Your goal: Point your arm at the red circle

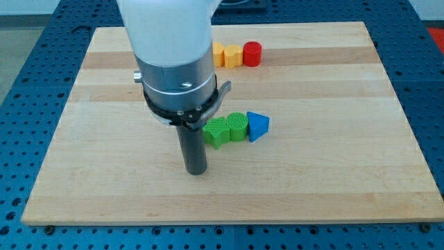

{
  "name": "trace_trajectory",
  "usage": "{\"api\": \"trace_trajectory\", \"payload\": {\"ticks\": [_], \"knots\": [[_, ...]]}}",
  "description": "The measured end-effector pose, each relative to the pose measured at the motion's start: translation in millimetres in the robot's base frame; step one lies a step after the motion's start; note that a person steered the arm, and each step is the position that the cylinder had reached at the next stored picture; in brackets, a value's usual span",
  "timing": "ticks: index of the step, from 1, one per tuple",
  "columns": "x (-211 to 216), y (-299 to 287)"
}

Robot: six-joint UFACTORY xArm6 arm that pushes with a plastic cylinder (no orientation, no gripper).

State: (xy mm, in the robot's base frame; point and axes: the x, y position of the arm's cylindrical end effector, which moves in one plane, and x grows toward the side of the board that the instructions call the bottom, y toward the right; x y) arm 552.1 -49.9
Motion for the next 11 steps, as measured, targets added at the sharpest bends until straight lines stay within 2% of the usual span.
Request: {"api": "trace_trajectory", "payload": {"ticks": [1, 2, 3, 4, 5, 6, 7, 8, 9, 10, 11], "knots": [[34.1, 62.5], [40.2, 151.9], [12.7, 232.3], [-36.9, 276.3], [-118.4, 292.2], [-191.9, 291.0], [-257.5, 262.2], [-292.0, 231.8], [-310.2, 184.0], [-313.7, 138.7], [-304.8, 118.5]]}}
